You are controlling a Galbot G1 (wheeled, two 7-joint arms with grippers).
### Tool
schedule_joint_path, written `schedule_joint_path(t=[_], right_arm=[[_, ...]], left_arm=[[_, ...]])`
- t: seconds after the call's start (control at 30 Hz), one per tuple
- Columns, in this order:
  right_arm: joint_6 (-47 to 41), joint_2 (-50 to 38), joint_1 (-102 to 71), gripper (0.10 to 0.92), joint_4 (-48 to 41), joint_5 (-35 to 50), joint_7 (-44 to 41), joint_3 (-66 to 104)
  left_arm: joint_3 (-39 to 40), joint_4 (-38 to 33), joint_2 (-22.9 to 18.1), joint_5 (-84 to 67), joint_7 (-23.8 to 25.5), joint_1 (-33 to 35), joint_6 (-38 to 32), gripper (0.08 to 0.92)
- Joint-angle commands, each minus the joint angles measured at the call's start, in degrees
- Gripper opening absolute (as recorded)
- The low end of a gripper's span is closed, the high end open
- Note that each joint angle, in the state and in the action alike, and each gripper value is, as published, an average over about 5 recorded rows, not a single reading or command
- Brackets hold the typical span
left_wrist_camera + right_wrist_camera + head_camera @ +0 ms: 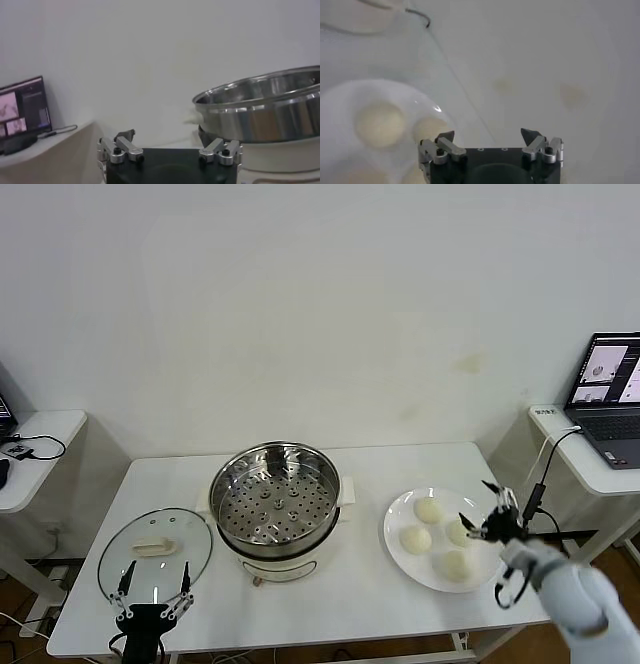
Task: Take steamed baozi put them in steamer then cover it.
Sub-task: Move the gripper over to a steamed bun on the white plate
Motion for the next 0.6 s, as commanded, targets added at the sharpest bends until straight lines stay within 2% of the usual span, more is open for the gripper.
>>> schedule_joint_path(t=[0.03,0.27,0.6], right_arm=[[-1.9,-13.6,30.5,0.823,-12.2,5.3,-20.2,-26.0],[1.7,-11.3,47.7,0.823,-22.1,8.5,-28.0,-47.1],[2.9,-1.7,52.5,0.823,-29.9,5.1,-28.1,-56.3]], left_arm=[[-0.2,-0.7,0.3,2.2,0.1,-0.2,-0.1,0.823],[-1.1,-1.0,0.7,2.0,0.1,-0.6,-0.1,0.823],[-2.5,-0.7,0.8,1.4,0.1,-0.9,-0.2,0.823]])
